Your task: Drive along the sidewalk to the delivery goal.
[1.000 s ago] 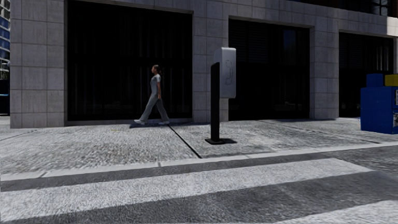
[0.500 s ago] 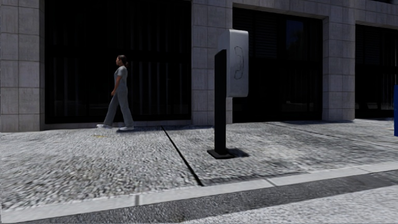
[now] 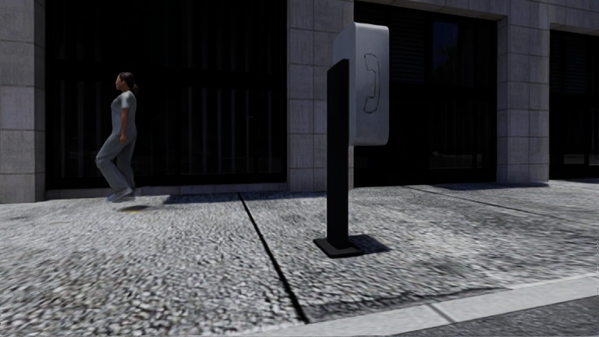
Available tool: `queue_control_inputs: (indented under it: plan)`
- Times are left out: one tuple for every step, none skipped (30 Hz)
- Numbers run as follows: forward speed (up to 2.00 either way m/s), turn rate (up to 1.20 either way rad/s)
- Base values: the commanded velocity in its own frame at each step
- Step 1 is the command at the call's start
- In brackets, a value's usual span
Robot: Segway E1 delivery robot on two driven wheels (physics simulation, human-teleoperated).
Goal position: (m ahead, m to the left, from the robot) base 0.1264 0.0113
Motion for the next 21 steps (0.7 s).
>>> queue_control_inputs:
  plan:
    - [0.38,0.0]
    - [0.22,0.0]
    - [0.0,0.0]
    - [0.0,0.0]
    - [0.0,0.0]
    - [0.0,0.0]
    - [0.0,0.0]
    - [0.0,0.0]
    - [0.0,0.0]
    - [0.0,0.0]
    - [0.0,0.0]
    - [0.0,0.0]
    - [0.0,0.0]
    - [0.0,0.0]
    - [0.0,0.0]
    - [0.0,0.0]
    - [0.0,0.0]
    - [0.0,0.0]
    - [0.0,0.0]
    - [0.0,0.0]
    - [0.0,0.0]
